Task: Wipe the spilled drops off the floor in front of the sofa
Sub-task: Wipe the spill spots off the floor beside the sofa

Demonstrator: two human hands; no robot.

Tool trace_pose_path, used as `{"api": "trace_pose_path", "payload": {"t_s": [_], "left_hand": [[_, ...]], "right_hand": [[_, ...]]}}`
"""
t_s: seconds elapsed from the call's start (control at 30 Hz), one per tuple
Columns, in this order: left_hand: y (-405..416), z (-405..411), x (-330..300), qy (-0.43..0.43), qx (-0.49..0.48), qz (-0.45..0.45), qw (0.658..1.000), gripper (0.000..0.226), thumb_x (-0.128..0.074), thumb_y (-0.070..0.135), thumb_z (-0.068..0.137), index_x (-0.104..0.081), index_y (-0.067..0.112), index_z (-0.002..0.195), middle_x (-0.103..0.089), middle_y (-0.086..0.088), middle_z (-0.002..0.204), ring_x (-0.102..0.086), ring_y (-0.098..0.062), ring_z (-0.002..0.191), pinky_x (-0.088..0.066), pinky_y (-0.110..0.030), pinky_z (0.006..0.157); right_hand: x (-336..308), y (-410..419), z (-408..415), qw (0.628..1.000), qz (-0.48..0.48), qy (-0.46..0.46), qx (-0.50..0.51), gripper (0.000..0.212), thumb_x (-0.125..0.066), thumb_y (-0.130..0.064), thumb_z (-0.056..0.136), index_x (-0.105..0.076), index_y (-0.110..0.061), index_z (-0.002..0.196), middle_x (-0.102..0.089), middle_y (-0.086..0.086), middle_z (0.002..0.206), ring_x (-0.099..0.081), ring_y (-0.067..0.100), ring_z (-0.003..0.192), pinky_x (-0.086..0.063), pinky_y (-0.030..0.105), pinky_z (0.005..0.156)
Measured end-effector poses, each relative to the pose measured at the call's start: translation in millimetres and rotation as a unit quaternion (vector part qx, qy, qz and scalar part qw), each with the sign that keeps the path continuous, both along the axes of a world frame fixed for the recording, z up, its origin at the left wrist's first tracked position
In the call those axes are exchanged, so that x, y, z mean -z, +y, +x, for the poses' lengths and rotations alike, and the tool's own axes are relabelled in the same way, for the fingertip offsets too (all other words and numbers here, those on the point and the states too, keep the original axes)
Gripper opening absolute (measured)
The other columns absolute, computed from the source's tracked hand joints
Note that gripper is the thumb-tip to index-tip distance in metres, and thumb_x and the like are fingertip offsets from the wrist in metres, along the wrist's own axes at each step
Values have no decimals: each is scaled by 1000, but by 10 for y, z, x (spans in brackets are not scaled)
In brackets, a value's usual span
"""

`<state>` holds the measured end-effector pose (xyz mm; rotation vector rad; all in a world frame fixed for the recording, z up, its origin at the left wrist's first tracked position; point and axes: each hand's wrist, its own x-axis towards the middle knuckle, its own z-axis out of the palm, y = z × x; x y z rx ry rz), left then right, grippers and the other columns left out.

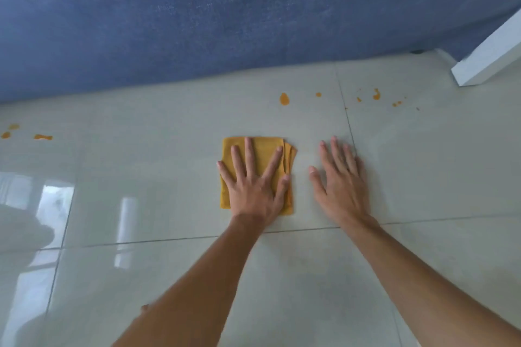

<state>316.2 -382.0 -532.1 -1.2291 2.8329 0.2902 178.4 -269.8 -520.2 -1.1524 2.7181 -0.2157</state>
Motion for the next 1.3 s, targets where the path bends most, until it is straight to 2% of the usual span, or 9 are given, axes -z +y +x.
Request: {"api": "trace_pose_path", "payload": {"t_s": [0.17,0.3,0.5,0.63,0.73,0.9,1.1,1.2,1.3], "left_hand": [[182,204,-4,-8,15,-7,1000,62,-26,67,93,-11,51,152,-1,-16,166,-6,-48,149,-5,-74,111],[-213,6,23,-15,-25,-8,1000,63,-21,69,92,-5,53,151,2,-13,166,-1,-46,150,-1,-72,113],[-1359,-794,54,-27,-96,-1,995,64,-9,72,89,-1,54,150,9,-11,166,6,-44,150,4,-73,111],[-1557,-1367,68,-28,-92,0,995,65,-7,71,89,-3,52,151,5,-12,166,8,-44,150,6,-73,111],[-1348,-1445,75,-21,-58,4,998,64,-7,70,90,-4,52,151,7,-12,166,7,-44,150,6,-73,111],[-412,-1092,41,2,6,15,1000,62,-15,66,93,-7,51,152,4,-13,166,2,-46,150,1,-73,111],[669,-378,-31,-4,45,10,999,62,-27,64,94,-14,48,153,-4,-18,166,-7,-49,149,-5,-73,112],[635,-338,-44,-6,52,1,999,63,-26,66,93,-12,50,152,-3,-17,166,-6,-48,149,-4,-73,112],[308,-487,-9,-11,46,-9,999,62,-20,68,93,-8,52,152,0,-14,166,-3,-46,150,-2,-72,113]], "right_hand": [[42,168,-213,998,45,19,40,75,-13,-57,91,-18,-21,158,-14,2,166,-9,31,153,-3,62,119],[153,204,-213,998,39,32,45,72,-16,-55,94,-17,-21,158,-12,2,166,-9,32,153,-4,65,118],[273,230,-210,994,5,93,48,66,-30,-50,97,-27,-19,155,-21,3,164,-17,32,151,-9,64,118],[310,214,-227,993,-1,105,44,65,-31,-50,97,-30,-19,155,-23,3,164,-18,32,151,-9,64,118],[294,203,-243,995,-17,91,46,66,-30,-51,96,-30,-20,154,-24,3,163,-18,30,151,-7,63,119],[193,286,-302,981,-175,-13,87,64,-35,-44,96,-34,-14,153,-26,9,162,-22,30,150,-11,58,121],[30,544,-434,995,-47,24,89,70,-25,-49,94,-32,-13,153,-25,10,162,-23,33,149,-15,61,119],[97,611,-512,995,8,27,100,72,-18,-52,93,-25,-18,156,-20,7,164,-16,30,152,-11,61,120],[196,615,-505,994,8,50,101,67,-24,-49,96,-26,-18,156,-21,7,164,-15,29,152,-8,59,121]]}}
